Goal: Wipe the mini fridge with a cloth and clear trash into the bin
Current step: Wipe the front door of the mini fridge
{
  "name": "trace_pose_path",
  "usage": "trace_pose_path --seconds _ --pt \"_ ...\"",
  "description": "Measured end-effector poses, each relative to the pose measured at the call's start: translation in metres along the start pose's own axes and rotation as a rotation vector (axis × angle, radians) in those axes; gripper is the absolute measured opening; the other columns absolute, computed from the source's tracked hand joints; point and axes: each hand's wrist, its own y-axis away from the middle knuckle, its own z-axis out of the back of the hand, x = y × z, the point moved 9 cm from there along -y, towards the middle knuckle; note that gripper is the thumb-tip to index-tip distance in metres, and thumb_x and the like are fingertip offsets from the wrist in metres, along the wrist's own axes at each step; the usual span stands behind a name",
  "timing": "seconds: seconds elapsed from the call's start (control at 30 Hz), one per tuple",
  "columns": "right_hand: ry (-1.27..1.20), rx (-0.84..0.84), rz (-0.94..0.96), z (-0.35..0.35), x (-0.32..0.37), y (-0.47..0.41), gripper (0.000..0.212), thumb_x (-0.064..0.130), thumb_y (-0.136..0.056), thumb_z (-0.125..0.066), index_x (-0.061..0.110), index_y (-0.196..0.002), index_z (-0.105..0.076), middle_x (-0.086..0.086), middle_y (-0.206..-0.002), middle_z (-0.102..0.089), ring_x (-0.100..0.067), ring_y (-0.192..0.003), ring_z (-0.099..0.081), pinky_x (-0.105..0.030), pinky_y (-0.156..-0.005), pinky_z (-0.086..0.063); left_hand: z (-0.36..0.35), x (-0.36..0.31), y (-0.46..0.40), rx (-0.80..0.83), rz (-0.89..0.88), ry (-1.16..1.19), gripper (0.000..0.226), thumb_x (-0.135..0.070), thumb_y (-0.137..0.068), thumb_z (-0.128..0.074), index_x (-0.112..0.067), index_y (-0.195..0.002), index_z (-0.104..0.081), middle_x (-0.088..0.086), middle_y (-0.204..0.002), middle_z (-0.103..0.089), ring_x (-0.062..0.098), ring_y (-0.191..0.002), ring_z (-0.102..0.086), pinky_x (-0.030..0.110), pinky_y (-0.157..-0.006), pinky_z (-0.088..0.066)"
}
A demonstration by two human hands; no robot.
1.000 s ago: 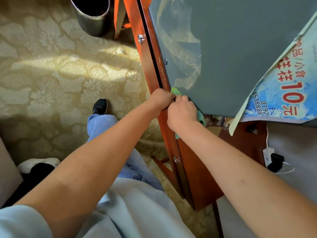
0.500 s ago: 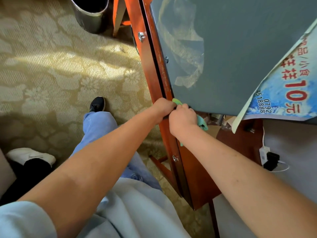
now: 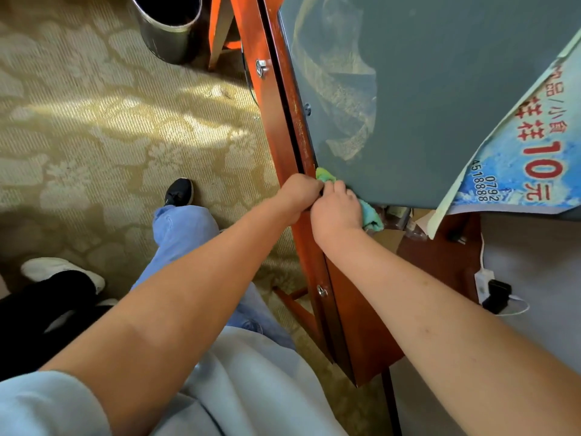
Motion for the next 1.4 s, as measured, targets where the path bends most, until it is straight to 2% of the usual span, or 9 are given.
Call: trace_pose_path --seconds 0.17,0.3,0.47,0.63,0.83,1.0,1.17,1.3,1.4 --pt "-0.007 -0.121 -0.035 0.043 -0.013 -0.004 0.046 0.017 -0.101 -0.046 0.002 -0.145 -0.047 -0.011 -0.143 -0.040 -0.028 -0.130 -0.035 -0.036 -0.107 -0.033 0.027 -0.050 0.013 -0.055 -0.077 0.045 0.029 -0.007 -0.089 -0.055 -0.012 -0.061 -0.051 0.004 -0.059 -0.047 0.020 -0.056 -0.044 0.030 -0.050 -0.032" --pt "-0.037 -0.258 -0.060 0.067 -0.018 -0.014 0.047 0.019 -0.101 -0.044 0.001 -0.144 -0.046 -0.011 -0.142 -0.036 -0.029 -0.127 -0.035 -0.037 -0.106 -0.033 0.044 -0.074 0.008 -0.114 -0.131 0.028 0.023 -0.017 -0.088 -0.059 -0.012 -0.065 -0.055 0.005 -0.066 -0.054 0.020 -0.065 -0.051 0.032 -0.059 -0.040" --pt "-0.039 -0.160 -0.002 0.030 -0.005 0.001 0.044 0.016 -0.101 -0.045 0.004 -0.144 -0.048 -0.009 -0.141 -0.036 -0.028 -0.125 -0.035 -0.036 -0.103 -0.033 0.015 -0.029 0.007 -0.044 -0.063 -0.044 0.026 -0.012 -0.097 -0.051 0.005 -0.094 -0.071 0.015 -0.089 -0.069 0.025 -0.080 -0.062 0.038 -0.069 -0.050" --pt "-0.049 -0.171 -0.011 0.031 -0.028 0.046 0.039 0.014 -0.097 -0.051 0.006 -0.134 -0.059 -0.009 -0.141 -0.035 -0.029 -0.124 -0.035 -0.037 -0.103 -0.035 -0.009 -0.035 0.047 -0.009 -0.099 0.020 0.026 -0.012 -0.093 -0.055 -0.005 -0.070 -0.064 0.004 -0.058 -0.054 0.018 -0.053 -0.046 0.027 -0.051 -0.035" --pt "-0.037 -0.346 -0.079 0.085 -0.047 0.042 0.040 0.015 -0.097 -0.050 0.003 -0.134 -0.059 -0.010 -0.141 -0.035 -0.029 -0.121 -0.037 -0.037 -0.100 -0.036 0.019 -0.096 0.053 -0.110 -0.233 0.060 0.026 -0.018 -0.086 -0.060 0.005 -0.084 -0.071 0.010 -0.073 -0.056 0.016 -0.069 -0.050 0.032 -0.064 -0.039" --pt "-0.060 -0.204 0.014 0.055 -0.022 0.021 0.042 0.013 -0.098 -0.046 0.006 -0.139 -0.055 -0.009 -0.142 -0.037 -0.028 -0.125 -0.036 -0.037 -0.103 -0.034 0.019 -0.051 0.024 -0.110 -0.089 0.022 0.035 -0.019 -0.084 -0.059 0.010 -0.099 -0.070 0.021 -0.091 -0.071 0.020 -0.077 -0.058 0.037 -0.066 -0.043" --pt "-0.103 -0.196 -0.022 0.056 -0.043 0.049 0.038 0.017 -0.095 -0.056 0.010 -0.131 -0.063 -0.008 -0.142 -0.037 -0.029 -0.126 -0.036 -0.037 -0.104 -0.034 -0.003 -0.063 0.052 -0.020 -0.112 -0.005 0.025 -0.010 -0.089 -0.054 -0.009 -0.064 -0.052 0.005 -0.062 -0.047 0.021 -0.064 -0.042 0.034 -0.059 -0.032" --pt "-0.100 -0.348 -0.106 0.089 -0.066 0.067 0.036 0.011 -0.092 -0.057 0.006 -0.125 -0.067 -0.010 -0.143 -0.037 -0.030 -0.123 -0.038 -0.039 -0.103 -0.036 0.008 -0.111 0.070 -0.092 -0.232 -0.089 0.028 -0.025 -0.089 -0.060 -0.006 -0.069 -0.064 0.006 -0.065 -0.055 0.020 -0.062 -0.047 0.033 -0.059 -0.036" --pt "-0.108 -0.364 -0.107 0.099 -0.059 0.049 0.039 0.012 -0.091 -0.056 0.005 -0.129 -0.063 -0.010 -0.141 -0.036 -0.029 -0.124 -0.037 -0.038 -0.104 -0.036 0.022 -0.118 0.059 -0.130 -0.228 -0.056 0.033 -0.022 -0.088 -0.060 -0.014 -0.058 -0.050 0.002 -0.057 -0.047 0.019 -0.061 -0.044 0.033 -0.058 -0.032"
